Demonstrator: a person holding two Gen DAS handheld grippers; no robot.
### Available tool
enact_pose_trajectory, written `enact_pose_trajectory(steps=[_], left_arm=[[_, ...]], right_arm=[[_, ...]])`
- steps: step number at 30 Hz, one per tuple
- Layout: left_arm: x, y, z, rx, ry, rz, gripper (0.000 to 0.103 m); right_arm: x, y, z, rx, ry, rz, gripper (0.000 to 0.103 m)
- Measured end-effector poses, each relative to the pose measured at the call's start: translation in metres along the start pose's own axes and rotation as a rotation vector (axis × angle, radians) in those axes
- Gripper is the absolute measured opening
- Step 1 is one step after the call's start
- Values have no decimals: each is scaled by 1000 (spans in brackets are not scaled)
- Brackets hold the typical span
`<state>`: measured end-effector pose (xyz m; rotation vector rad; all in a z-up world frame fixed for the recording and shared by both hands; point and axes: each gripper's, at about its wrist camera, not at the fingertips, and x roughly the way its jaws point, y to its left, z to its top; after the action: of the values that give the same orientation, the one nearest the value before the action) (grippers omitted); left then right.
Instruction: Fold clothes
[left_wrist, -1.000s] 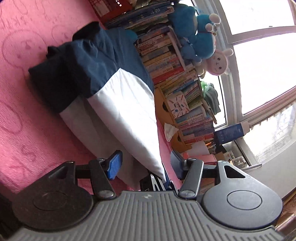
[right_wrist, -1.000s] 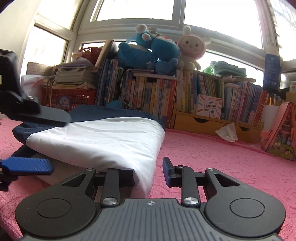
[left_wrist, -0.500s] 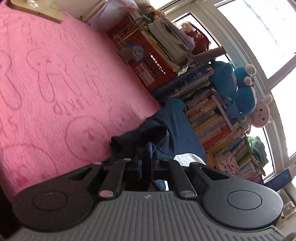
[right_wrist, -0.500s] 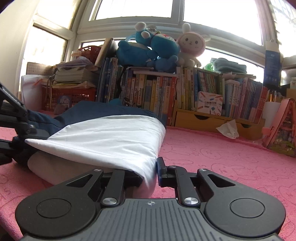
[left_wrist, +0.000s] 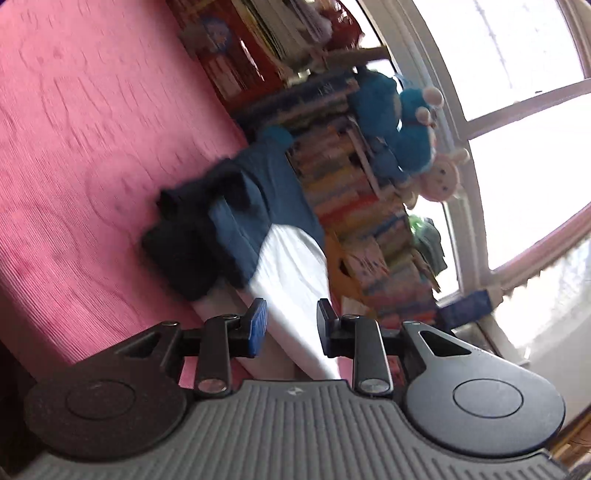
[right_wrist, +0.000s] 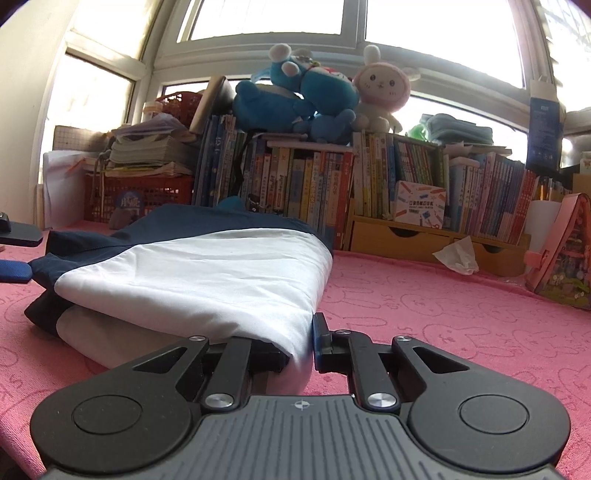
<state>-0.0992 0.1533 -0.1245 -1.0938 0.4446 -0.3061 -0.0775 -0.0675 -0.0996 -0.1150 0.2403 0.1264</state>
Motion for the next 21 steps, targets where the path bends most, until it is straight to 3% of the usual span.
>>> enact_pose_trajectory(steps=[3, 7, 8, 9, 11, 15, 18, 21], left_arm=[[29, -7, -14, -8, 121, -48, 37], [69, -10, -18, -1, 161, 4, 37], [77, -9, -17, -5, 144, 38, 29], [81, -9, -15, -3, 120, 70, 14], [80, -10, -9, 3, 51, 123, 7], [55, -20, 4, 188, -163, 307, 7], [42, -24, 10, 339, -237, 420, 8], [43, -38, -2, 613, -357, 636, 11]], right_arm=[[0, 0, 0, -1, -1, 0, 15], [-1, 0, -1, -1, -2, 1, 15], [-1, 0, -1, -1, -3, 1, 15], [-1, 0, -1, -5, -3, 0, 15], [0, 2, -1, -15, -4, -4, 15], [0, 5, -1, -33, -4, -9, 16], [0, 6, -1, -35, -2, 2, 17], [-1, 8, -2, -53, -7, 3, 17]])
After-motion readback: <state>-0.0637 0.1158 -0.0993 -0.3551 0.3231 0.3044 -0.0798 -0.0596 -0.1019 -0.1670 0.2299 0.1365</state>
